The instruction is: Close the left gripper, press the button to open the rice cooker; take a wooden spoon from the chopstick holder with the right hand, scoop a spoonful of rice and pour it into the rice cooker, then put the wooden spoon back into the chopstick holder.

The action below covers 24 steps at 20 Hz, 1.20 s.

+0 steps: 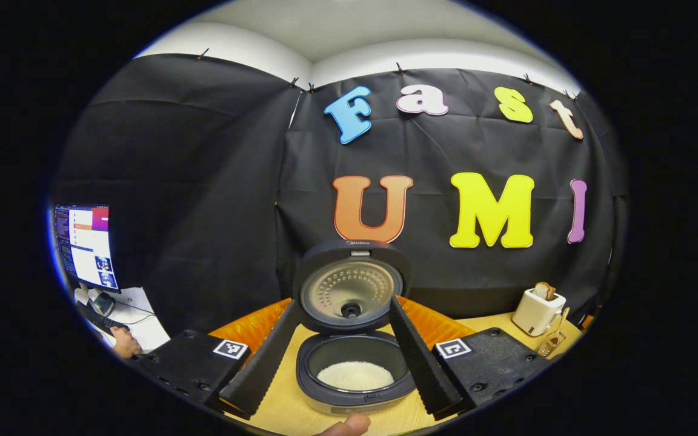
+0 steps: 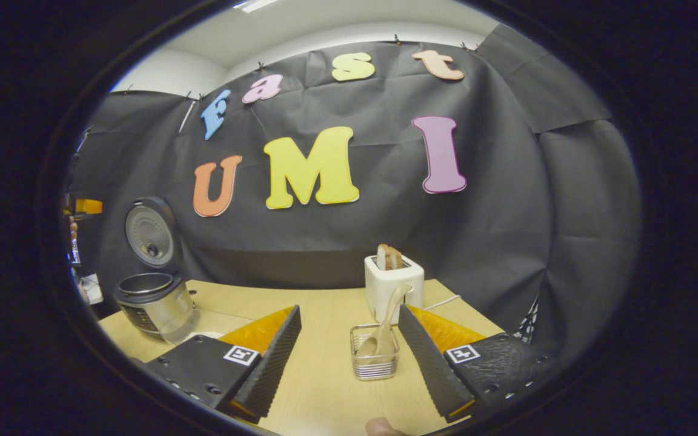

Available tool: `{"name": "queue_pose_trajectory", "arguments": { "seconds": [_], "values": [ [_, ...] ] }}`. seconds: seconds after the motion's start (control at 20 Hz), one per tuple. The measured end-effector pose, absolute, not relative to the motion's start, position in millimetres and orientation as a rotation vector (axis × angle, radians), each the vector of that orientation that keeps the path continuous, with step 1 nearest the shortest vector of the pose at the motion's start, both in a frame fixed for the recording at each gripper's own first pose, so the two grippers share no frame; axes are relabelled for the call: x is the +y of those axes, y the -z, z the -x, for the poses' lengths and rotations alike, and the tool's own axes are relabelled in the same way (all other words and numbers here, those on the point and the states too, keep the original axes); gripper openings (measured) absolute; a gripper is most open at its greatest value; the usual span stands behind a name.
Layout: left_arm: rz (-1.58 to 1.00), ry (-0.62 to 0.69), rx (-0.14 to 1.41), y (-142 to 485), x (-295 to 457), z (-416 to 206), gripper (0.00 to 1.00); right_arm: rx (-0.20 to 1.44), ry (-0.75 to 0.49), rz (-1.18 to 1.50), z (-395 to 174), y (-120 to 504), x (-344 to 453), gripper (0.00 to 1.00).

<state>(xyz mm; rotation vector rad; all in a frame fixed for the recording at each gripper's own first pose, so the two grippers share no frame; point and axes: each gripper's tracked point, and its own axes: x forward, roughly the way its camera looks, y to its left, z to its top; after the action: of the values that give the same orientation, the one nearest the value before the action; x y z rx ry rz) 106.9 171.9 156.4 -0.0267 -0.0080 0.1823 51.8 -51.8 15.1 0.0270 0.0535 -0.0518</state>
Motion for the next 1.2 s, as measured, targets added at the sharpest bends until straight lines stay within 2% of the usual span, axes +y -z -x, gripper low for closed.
{"name": "queue_pose_trajectory", "arguments": {
  "seconds": [0.3,0.35,0.4,0.45,0.55,0.7,0.9,0.95,1.1,1.2],
  "values": [
    [0.014,-0.184,-0.001,-198,174,-193,0.96,-0.017,0.045,0.029,-36,-33,-54,0.96],
    [0.008,-0.187,-0.02,-208,174,-206,0.96,-0.023,0.044,0.039,-37,-33,-55,0.99],
    [-0.004,-0.191,-0.028,-215,176,-219,0.96,-0.029,0.046,0.045,-38,-33,-57,0.96],
    [-0.017,-0.192,-0.033,-222,177,-232,0.96,-0.032,0.051,0.043,-39,-34,-59,0.99],
    [-0.011,-0.191,-0.042,-236,179,-256,0.96,-0.032,0.057,0.018,-42,-34,-61,0.93],
    [0.021,-0.222,0.013,-224,191,-290,0.96,-0.048,0.035,-0.007,-47,-43,-54,0.96],
    [0.007,-0.276,0.132,-186,203,-307,0.97,-0.048,0.029,-0.022,-48,-37,-52,0.96],
    [-0.014,-0.275,0.077,-195,204,-306,0.97,-0.037,0.029,-0.03,-46,-33,-51,0.93],
    [0.01,-0.284,0.085,-193,204,-302,0.98,-0.038,0.0,-0.036,-41,-32,-43,0.99],
    [-0.005,-0.289,0.092,-189,201,-294,0.98,-0.036,0.001,-0.039,-36,-27,-44,0.96]
  ]
}}
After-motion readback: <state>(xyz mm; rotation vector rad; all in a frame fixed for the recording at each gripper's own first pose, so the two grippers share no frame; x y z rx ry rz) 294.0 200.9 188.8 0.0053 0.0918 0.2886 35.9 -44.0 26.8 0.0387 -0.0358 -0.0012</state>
